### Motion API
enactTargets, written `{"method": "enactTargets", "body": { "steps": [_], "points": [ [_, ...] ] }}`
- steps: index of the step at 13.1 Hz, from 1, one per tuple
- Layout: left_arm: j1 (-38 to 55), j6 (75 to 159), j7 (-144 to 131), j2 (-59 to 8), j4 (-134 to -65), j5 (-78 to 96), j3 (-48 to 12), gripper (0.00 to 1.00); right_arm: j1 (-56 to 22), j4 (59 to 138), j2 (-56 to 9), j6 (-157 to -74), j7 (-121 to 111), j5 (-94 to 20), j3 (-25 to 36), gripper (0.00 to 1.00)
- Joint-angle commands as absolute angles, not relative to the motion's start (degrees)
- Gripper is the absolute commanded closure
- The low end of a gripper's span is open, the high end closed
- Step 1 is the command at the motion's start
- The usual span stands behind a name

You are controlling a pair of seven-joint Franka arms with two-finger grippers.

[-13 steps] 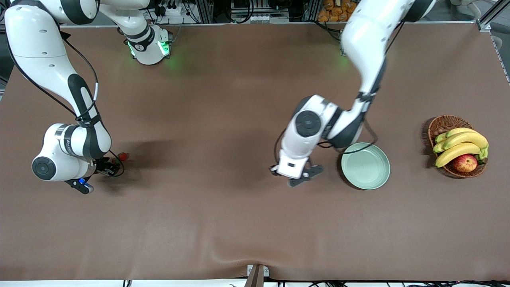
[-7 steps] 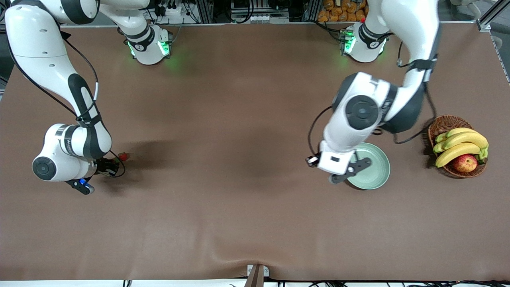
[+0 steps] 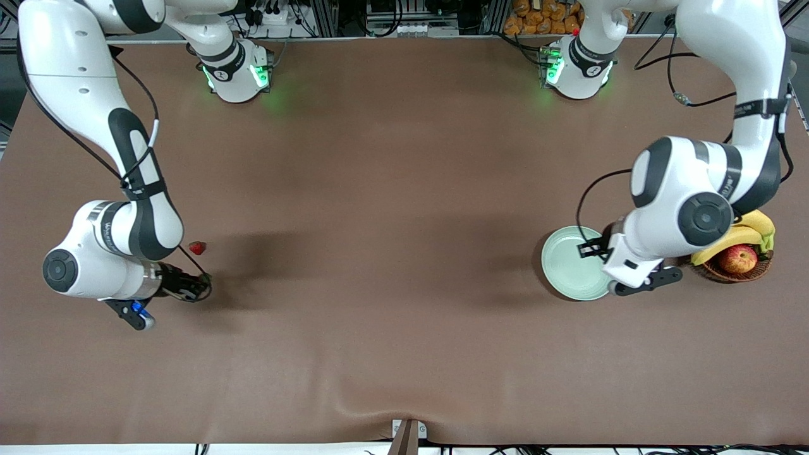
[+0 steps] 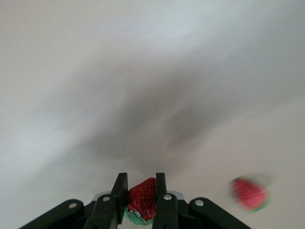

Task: Collect all strawberries into plate
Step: 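Carry the strawberry with the left gripper over the plate and release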

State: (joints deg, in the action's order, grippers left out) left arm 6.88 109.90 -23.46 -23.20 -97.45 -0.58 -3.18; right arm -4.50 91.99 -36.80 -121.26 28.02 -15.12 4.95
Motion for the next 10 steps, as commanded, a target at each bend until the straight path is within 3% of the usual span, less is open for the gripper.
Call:
{"method": "enactTargets", "body": {
  "steps": [1,4,8,9,10],
  "points": [
    [1.34,118.97,-15.94,-21.53,-106.94,-0.79,-3.96,1.0,-11.48,91.67,-35.51,-121.29,37.4,-20.55,5.19,0.96],
    [0.44,126.01,-13.89,-23.55,-110.82,-0.79,-3.96,1.0,-21.76,90.88,-36.91,-127.58,49.45,-25.38,5.19,0.96],
    [0.96,131.56,-13.97,-27.85,-109.95,-0.36,-3.96,1.0,-33.64,90.79,-40.33,-141.55,50.28,-36.45,5.19,0.97],
    [1.14,134.36,-13.97,-29.17,-109.95,-0.18,-3.96,0.86,-36.1,90.7,-41.04,-144.64,50.1,-37.61,5.19,0.98],
    [1.32,136.82,-13.97,-30.31,-109.95,-0.09,-3.96,0.33,-38.82,90.18,-42.09,-147.71,50.1,-37.62,5.19,0.98]
  ]
}}
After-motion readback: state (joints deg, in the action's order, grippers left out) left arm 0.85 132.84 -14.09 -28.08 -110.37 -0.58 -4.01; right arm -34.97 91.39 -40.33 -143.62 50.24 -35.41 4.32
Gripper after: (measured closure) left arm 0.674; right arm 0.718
